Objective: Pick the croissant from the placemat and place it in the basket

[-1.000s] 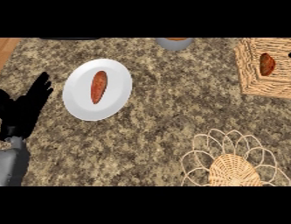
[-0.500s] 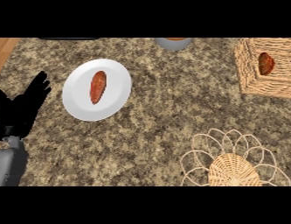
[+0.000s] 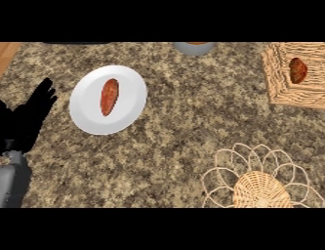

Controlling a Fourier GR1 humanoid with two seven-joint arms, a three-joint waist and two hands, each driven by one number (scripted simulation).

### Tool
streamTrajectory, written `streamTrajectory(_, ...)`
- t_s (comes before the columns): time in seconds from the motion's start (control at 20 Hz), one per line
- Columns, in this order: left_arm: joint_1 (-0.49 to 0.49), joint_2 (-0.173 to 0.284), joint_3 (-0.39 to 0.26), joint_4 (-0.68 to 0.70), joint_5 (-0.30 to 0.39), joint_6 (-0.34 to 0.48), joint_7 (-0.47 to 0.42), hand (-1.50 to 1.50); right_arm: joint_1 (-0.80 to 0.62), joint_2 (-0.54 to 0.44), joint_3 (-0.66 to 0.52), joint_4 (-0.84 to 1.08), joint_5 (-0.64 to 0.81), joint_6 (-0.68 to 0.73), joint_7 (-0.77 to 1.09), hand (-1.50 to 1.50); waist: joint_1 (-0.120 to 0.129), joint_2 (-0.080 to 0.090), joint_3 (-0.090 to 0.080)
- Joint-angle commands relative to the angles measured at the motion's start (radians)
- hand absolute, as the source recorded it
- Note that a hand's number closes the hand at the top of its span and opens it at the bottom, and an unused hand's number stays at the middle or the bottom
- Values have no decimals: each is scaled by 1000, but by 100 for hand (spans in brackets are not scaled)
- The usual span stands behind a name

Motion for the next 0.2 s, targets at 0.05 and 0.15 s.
streamTrajectory(0.05, 50, -4, 1, 26, 5, -28, -61, 0, 117, -133, -12, 88, -6, 179, -69, -150, 4, 5, 2)
streamTrajectory(0.15, -10, -3, 1, 13, 11, -10, 11, 0, 148, -152, -17, 110, -13, 235, -114, -150, 2, 3, 2)
